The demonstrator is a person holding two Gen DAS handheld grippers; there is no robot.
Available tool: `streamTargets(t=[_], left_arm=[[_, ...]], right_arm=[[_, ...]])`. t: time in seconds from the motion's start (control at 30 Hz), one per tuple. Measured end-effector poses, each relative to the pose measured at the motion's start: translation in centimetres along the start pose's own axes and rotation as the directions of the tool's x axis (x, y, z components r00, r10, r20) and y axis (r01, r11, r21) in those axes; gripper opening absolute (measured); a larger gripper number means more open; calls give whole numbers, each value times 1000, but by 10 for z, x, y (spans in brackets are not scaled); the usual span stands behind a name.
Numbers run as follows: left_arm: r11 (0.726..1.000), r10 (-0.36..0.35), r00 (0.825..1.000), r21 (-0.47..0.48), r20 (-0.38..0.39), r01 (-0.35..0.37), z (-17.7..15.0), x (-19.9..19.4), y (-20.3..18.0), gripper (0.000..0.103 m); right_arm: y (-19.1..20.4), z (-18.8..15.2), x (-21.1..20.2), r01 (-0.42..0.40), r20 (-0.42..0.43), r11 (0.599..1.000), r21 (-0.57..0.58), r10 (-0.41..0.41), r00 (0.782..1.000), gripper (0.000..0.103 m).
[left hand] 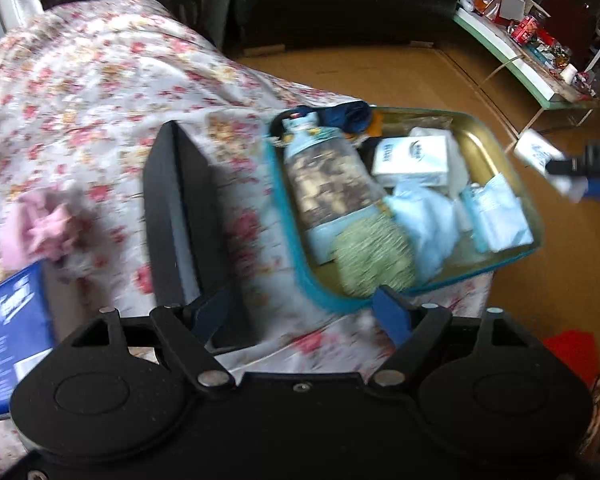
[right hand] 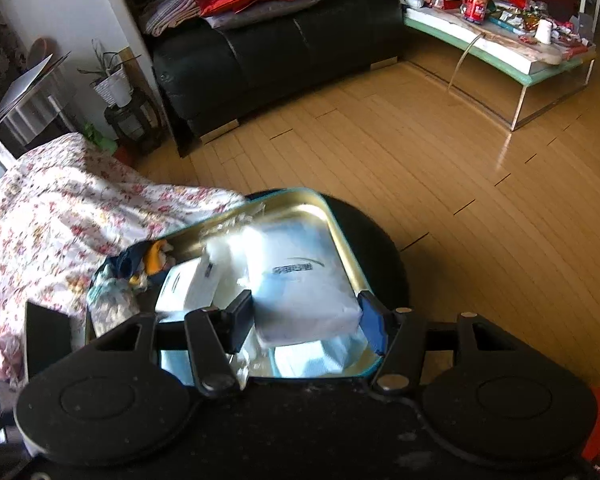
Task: Organize soft objects
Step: 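Open the left tool to drop the ball while the right tool releases the tissue pack into the tin, then move both open tools back over the bed toward the pink cloth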
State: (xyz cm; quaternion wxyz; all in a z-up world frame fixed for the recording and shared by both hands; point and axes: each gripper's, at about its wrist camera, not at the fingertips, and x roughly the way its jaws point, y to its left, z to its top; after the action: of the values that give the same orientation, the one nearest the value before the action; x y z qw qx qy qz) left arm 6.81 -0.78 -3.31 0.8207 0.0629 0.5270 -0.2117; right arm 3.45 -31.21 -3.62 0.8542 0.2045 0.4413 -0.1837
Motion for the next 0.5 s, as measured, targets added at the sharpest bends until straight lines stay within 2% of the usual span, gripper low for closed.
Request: streamTargets(t=[0.1,0.23,0.37,0.5], left_arm=[[1000,31,999,-4,23,-31,-13,-13,12,78],[999,13,999,-37,41,-12,-24,-28,29,78],[998,25,997,-65,70,-21,-32,-39,37,84],[995,14,997,-95,71,-7,-37,-40,47,84]], right_arm=[[6,13,3,26,24,1000,-10,-25,999,54],[15,29,7,29,51,1000,-8,-29,998,54],[24,28,2,13,67,1000,-18,-12,998,54],[26,20,-5,15,84,999,-39,-12,996,53]])
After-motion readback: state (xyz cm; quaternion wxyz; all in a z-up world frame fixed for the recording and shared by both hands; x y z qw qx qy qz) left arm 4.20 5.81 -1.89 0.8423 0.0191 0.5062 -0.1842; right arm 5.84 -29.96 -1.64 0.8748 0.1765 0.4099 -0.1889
